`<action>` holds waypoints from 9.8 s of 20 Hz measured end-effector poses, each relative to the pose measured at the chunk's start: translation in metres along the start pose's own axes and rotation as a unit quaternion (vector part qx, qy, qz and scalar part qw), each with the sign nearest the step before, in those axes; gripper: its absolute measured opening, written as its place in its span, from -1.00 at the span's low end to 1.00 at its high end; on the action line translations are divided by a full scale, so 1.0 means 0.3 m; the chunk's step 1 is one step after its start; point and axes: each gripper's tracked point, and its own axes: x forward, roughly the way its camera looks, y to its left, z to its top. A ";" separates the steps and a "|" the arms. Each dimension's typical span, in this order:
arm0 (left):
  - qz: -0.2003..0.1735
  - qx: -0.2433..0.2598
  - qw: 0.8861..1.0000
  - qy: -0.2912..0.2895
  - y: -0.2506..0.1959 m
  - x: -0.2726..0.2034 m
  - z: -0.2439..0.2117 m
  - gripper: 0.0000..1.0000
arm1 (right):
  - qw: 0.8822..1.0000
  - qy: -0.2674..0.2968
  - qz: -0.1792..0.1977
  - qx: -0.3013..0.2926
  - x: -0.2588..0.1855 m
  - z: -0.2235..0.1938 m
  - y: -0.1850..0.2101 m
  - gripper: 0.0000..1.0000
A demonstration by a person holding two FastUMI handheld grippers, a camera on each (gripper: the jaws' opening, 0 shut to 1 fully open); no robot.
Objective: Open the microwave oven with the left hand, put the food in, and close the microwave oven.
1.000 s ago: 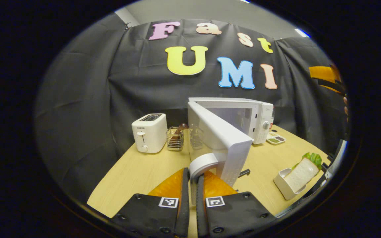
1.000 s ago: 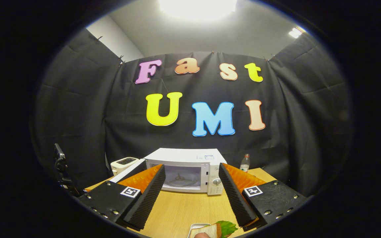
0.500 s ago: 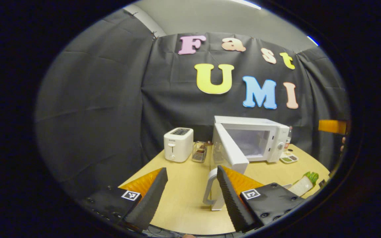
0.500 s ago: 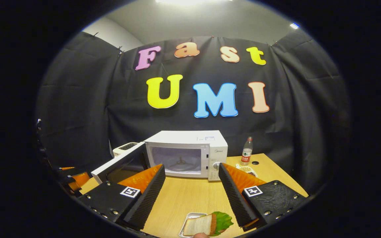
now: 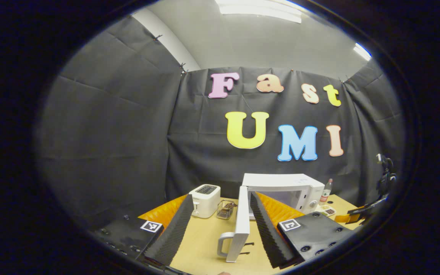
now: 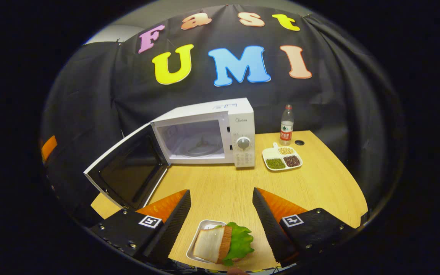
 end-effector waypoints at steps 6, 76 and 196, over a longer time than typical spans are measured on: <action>0.010 0.006 1.000 -0.006 -0.064 -0.024 0.026 0.92 | 0.992 0.120 0.034 0.018 0.028 -0.217 -0.031 0.96; 0.071 0.069 0.992 0.076 0.430 0.453 -0.230 0.91 | 0.949 -0.115 0.079 0.282 1.196 0.414 0.470 -0.20; -0.231 0.009 0.961 0.153 -0.933 1.055 -0.763 -0.85 | 0.938 -0.246 -0.241 -0.018 -0.292 0.494 -0.270 0.96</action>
